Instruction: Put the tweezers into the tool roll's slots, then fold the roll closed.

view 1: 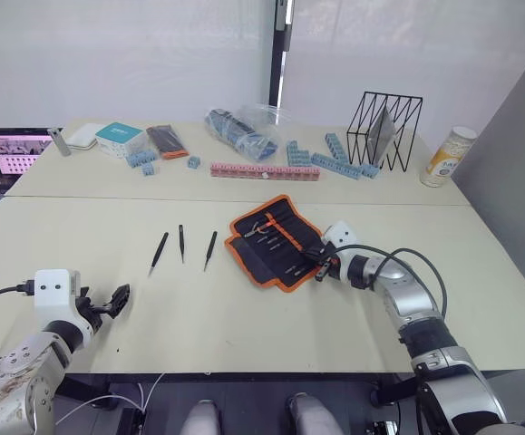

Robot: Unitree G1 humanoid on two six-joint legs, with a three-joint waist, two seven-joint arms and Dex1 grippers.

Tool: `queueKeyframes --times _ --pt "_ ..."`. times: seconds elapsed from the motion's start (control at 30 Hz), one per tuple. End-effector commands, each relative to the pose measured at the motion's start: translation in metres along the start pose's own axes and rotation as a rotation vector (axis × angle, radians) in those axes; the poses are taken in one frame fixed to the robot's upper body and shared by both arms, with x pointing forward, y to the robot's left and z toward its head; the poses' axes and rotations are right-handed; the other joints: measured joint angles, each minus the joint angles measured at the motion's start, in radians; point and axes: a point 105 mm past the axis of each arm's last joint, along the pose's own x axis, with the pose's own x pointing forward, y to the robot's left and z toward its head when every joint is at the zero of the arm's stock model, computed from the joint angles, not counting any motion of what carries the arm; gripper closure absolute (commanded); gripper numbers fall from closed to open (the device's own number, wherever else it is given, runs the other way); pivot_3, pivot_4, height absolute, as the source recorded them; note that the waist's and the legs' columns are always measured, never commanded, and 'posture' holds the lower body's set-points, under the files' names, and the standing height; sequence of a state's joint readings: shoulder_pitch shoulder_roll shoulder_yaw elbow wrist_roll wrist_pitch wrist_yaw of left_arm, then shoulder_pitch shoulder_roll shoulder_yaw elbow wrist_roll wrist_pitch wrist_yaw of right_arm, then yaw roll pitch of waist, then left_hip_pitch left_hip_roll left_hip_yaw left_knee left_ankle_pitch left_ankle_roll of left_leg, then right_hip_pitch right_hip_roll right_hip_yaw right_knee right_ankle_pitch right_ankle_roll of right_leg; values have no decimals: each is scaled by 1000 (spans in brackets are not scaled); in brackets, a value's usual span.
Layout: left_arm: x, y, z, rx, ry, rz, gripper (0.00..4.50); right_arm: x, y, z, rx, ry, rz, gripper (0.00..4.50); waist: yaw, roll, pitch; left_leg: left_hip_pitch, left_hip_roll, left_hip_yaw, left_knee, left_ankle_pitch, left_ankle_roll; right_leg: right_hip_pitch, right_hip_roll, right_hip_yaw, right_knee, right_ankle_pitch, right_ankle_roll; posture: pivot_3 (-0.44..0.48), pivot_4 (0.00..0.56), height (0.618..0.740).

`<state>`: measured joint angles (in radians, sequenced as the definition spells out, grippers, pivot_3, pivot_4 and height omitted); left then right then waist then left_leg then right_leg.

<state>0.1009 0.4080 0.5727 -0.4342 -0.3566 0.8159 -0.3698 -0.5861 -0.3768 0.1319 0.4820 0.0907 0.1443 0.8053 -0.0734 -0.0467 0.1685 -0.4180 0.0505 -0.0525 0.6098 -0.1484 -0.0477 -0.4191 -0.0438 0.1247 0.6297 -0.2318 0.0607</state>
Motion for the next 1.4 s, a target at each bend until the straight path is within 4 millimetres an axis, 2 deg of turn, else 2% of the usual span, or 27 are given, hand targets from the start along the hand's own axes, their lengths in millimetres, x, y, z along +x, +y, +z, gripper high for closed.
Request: queueKeyframes --times 0.03,0.33,0.47,0.63,0.73,0.77,0.9,1.0,1.17,1.23,1.3,1.4 --pt "-3 -7 8 47 -26 -20 44 -1 10 -29 56 110 36 4500 0 0 0 0 0 0 0 0 0 0 0 0 0 0 0 0 150 740" --pt "21 -33 29 55 -95 -88 44 -5 10 -28 70 108 21 4500 3 -1 -1 0 0 0 0 -2 -4 1 0 0 -1 0 0 0 150 740" --pt "46 -47 34 58 -97 -100 44 -6 9 -27 74 104 11 4500 4 -1 -1 0 0 0 0 -2 -2 1 0 0 0 0 0 0 150 740" --pt "74 -61 26 31 -46 -104 44 -8 10 -26 80 105 4 4500 4 -1 -1 0 -1 0 0 1 1 1 0 0 -1 0 0 0 150 740" --pt "82 -66 17 44 -11 -109 44 -9 11 -27 83 106 -3 4500 5 -1 -1 0 -1 0 -1 1 2 1 0 0 -1 1 1 0 150 740" --pt "84 -68 13 53 1 -113 616 -10 11 -27 84 106 -5 4500 6 0 -2 0 -1 -1 -2 1 2 1 0 0 0 1 3 0 150 740" --pt "85 -69 11 71 -3 -117 1823 -12 9 -27 90 106 -20 4500 10 3 -3 1 -1 -1 -2 1 2 2 0 0 0 0 1 0 150 740" --pt "84 -61 13 84 -23 -74 2899 -14 9 -28 93 107 -30 4500 12 3 -3 1 -1 -1 -1 1 2 3 0 0 -1 0 1 0 150 740" --pt "77 -56 23 94 -92 -83 4485 -16 8 -28 88 108 -43 4500 12 3 -3 1 -1 -1 -2 1 2 2 0 0 -1 0 1 0 150 740" --pt "73 -57 40 82 -165 -83 4485 -16 7 -28 77 107 -54 4500 12 3 -3 1 -1 -1 -2 1 2 2 0 0 -1 0 1 0 150 740" --pt "69 -70 70 90 -267 -140 4485 -18 4 -27 79 102 -66 4500 13 3 -3 1 -1 -1 -1 1 1 2 0 0 -1 0 1 0 150 740" --pt "65 -95 97 139 -332 -259 4485 -20 2 -27 83 98 -86 4500 19 2 -3 -2 -1 -1 0 1 1 1 0 0 -1 0 1 0 150 740"
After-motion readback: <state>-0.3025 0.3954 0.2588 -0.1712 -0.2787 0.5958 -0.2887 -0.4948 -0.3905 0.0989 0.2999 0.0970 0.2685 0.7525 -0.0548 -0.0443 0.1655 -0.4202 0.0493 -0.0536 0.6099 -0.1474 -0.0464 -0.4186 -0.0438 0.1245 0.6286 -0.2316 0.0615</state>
